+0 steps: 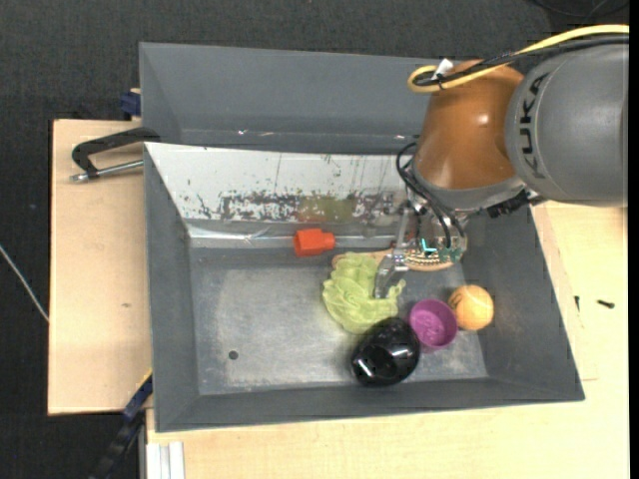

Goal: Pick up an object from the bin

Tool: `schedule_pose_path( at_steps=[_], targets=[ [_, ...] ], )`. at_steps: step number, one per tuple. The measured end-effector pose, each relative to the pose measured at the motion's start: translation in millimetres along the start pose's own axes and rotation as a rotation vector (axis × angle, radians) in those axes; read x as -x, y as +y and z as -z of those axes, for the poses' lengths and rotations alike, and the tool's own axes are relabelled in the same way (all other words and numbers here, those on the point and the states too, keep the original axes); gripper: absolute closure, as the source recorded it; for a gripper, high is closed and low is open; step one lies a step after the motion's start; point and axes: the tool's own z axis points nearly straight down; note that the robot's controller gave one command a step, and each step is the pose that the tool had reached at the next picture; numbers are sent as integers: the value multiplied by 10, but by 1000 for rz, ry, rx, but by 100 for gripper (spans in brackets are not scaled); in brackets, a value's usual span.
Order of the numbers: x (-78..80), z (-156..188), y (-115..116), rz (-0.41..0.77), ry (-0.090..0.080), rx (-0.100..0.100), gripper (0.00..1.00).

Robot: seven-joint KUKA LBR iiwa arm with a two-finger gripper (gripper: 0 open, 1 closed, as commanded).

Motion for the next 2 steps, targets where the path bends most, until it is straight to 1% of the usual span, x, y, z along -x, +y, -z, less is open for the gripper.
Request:
schedule_pose_path(
  at_steps=[1,2],
  targets=[
    [22,51,-1,0,-9,0,100],
    [22,51,-1,0,-9,0,100]
  ],
)
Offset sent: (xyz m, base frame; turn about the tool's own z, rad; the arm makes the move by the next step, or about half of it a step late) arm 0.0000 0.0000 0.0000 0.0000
